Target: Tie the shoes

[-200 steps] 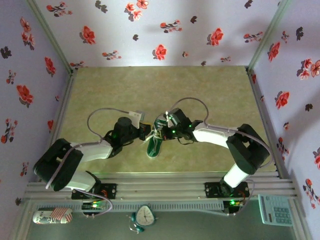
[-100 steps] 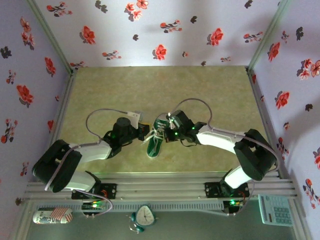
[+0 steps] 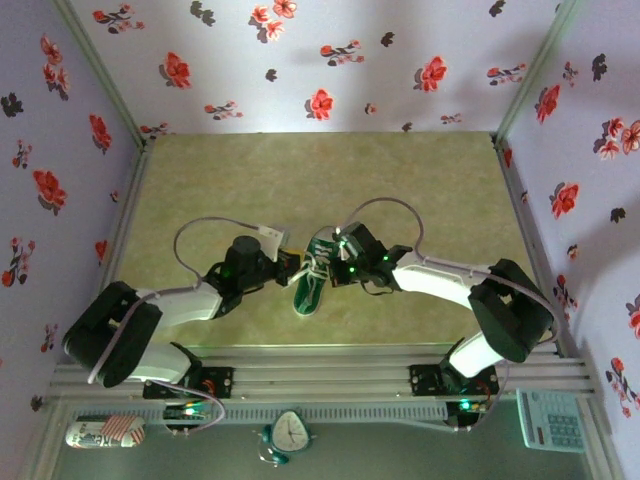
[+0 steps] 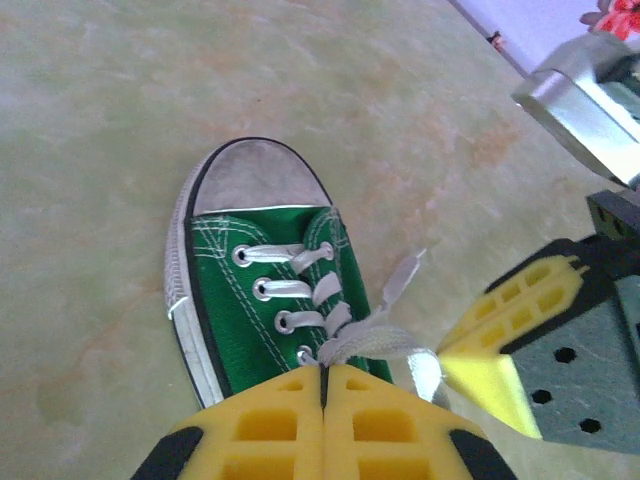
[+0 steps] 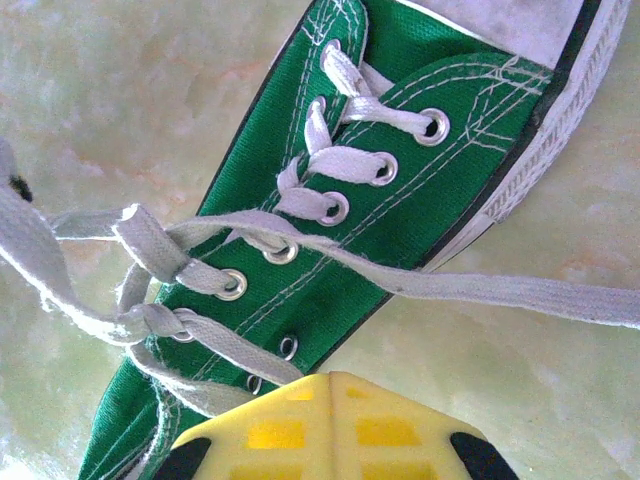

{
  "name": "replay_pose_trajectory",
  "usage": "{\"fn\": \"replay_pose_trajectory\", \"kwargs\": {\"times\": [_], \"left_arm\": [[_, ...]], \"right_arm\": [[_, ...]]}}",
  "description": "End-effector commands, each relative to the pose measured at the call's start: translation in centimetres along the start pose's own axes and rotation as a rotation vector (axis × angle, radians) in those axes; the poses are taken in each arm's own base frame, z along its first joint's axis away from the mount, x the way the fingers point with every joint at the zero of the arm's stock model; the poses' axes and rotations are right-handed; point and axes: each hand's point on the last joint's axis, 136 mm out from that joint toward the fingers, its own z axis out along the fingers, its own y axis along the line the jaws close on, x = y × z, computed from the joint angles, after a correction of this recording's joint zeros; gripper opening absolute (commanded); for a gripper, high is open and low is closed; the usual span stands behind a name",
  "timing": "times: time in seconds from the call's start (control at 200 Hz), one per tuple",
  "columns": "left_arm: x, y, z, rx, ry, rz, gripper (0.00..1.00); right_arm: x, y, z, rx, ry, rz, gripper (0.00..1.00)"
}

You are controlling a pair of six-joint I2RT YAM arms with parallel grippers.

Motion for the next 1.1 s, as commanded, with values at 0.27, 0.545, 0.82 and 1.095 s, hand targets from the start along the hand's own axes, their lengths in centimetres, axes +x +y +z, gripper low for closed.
{"fn": "replay_pose_trajectory", "kwargs": {"times": [0.27, 0.545, 0.82, 1.095], "left_arm": [[-0.1, 0.5, -0.7, -0.033, 0.044, 0.012, 0.0], [-1.1, 0.6, -0.4, -0.032, 0.003, -0.047, 0.0], [-1.2, 0.6, -0.1, -0.028, -0.002, -0.049, 0.0], [-1.7, 0.6, 0.0, -0.03, -0.017, -0.056, 0.0]], "right_arm": [[-2.0, 0.4, -0.5, 0.002, -0.104, -0.064, 0.26], [-2.6, 1.7, 0.8, -0.061, -0.095, -0.038, 0.31], [-2.7, 1.9, 1.8, -0.072, -0.081, -0.03, 0.31], [-2.9, 1.9, 2.3, -0.069, -0.082, -0.019, 0.35]]}}
